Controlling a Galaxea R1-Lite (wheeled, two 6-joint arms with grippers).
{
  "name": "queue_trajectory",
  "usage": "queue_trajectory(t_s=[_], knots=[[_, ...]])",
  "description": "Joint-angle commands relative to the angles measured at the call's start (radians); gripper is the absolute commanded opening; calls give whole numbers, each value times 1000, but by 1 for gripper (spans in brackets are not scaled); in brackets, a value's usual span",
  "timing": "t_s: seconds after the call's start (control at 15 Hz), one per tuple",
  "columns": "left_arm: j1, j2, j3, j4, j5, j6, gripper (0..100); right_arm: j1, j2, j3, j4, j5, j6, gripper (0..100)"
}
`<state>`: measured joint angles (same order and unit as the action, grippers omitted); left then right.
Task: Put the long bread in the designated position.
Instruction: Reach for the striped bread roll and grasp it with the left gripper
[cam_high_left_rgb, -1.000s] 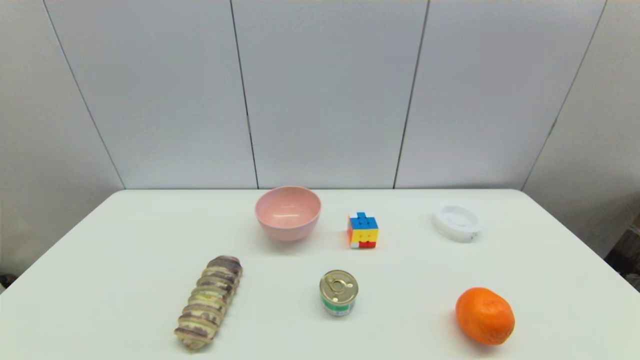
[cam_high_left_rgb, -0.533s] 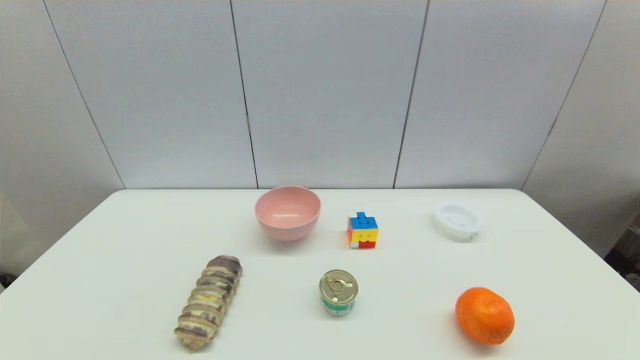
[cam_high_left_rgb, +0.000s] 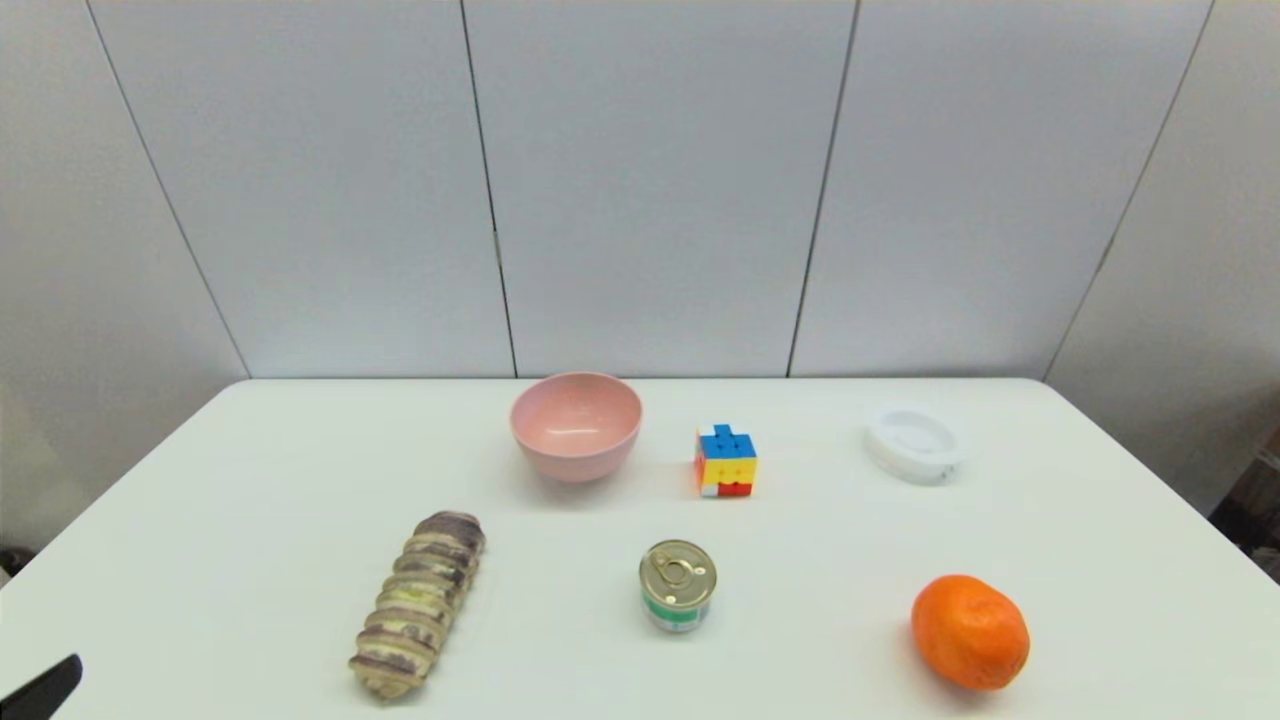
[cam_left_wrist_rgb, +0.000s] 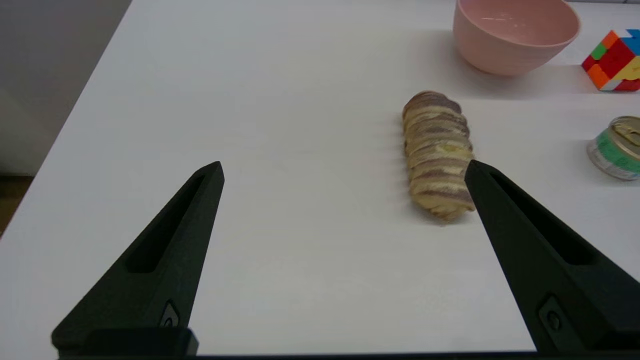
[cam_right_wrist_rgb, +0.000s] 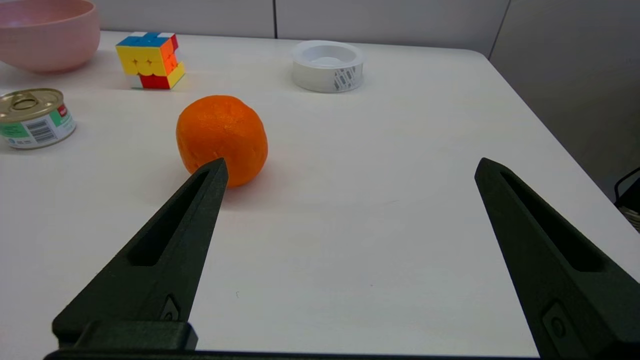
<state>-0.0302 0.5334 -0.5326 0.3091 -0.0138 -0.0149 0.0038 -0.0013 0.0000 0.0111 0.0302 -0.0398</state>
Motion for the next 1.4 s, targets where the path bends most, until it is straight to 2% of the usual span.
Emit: queue_trajectory(t_s=[0.07,0.33,0.6,0.87,1.4], knots=[[-25,545,-405,200,-163,58,100,1,1,0,0,0,-2,100],[-45,815,-520,189,-198,112,100,1,1,0,0,0,-2,100],[-134,990,-532,196,-199,87,100,1,1,0,0,0,-2,100],[-204,1083,-523,200,-198,24,100,1,1,0,0,0,-2,100],[-263,1162,-489,197,-193,23,100,1,1,0,0,0,0,100]])
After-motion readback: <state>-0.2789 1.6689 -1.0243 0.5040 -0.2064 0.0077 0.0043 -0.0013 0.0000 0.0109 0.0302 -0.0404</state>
